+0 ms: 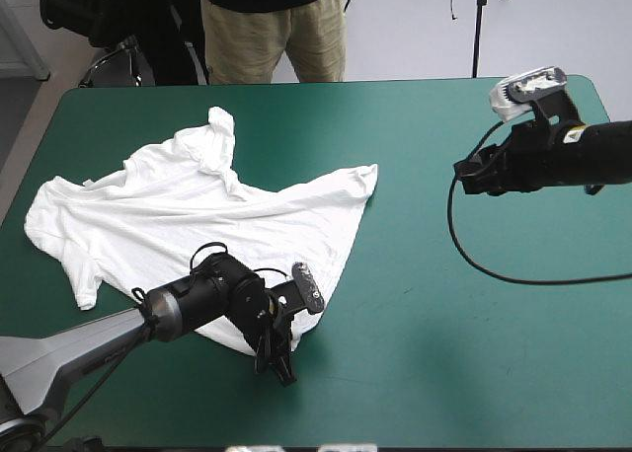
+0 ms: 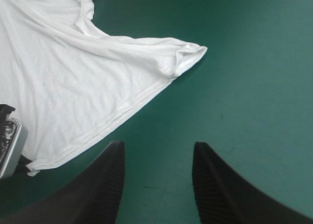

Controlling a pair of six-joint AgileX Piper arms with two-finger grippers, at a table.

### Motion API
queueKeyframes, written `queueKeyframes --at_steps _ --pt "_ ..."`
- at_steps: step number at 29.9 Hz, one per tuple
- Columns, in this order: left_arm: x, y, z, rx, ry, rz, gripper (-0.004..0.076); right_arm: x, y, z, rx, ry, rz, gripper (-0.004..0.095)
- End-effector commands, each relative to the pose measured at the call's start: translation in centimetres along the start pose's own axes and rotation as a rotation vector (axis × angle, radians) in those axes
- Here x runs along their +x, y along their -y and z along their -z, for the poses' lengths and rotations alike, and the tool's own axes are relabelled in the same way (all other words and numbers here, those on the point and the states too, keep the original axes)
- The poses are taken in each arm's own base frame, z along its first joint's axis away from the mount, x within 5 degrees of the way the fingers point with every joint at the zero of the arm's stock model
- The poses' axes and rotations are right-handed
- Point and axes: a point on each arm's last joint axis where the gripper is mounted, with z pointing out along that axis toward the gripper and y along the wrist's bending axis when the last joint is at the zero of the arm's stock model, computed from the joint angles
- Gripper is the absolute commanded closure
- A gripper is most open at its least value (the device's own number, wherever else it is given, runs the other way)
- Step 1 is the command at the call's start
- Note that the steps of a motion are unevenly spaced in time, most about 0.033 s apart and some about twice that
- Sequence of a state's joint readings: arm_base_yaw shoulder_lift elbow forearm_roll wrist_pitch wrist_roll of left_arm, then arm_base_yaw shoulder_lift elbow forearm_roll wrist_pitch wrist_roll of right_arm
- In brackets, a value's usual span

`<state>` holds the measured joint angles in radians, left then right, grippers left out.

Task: Fold the cloth

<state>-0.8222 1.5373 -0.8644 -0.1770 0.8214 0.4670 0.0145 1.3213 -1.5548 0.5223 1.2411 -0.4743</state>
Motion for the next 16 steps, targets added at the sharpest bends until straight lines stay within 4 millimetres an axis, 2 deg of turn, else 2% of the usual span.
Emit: queueKeyframes --at_steps 1,5,7,12,16 --pt "0.4 1.8 -1.1 0.166 -0.072 0.121 0.0741 -1.3 1.2 -2.1 -0.035 0.044 -0.018 0.0465" --pt "0.7 2.0 -1.1 0.178 -0.105 0.138 0.0741 -1.6 3.4 -6.9 -0.107 -0.016 -0.071 0.0419" --pt "0.8 2.0 -1.0 0.177 -0.111 0.139 0.0741 -1.8 3.9 -9.5 -0.135 -0.056 -0.068 0.042" --pt "0.7 1.9 -1.1 0.174 -0.103 0.146 0.0741 -3.1 3.4 -15.7 -0.097 -0.093 0.003 0.042" --pt "0.7 1.9 -1.1 0.173 -0.105 0.167 0.0741 -4.4 3.4 -19.6 -0.035 -0.11 0.047 0.0419"
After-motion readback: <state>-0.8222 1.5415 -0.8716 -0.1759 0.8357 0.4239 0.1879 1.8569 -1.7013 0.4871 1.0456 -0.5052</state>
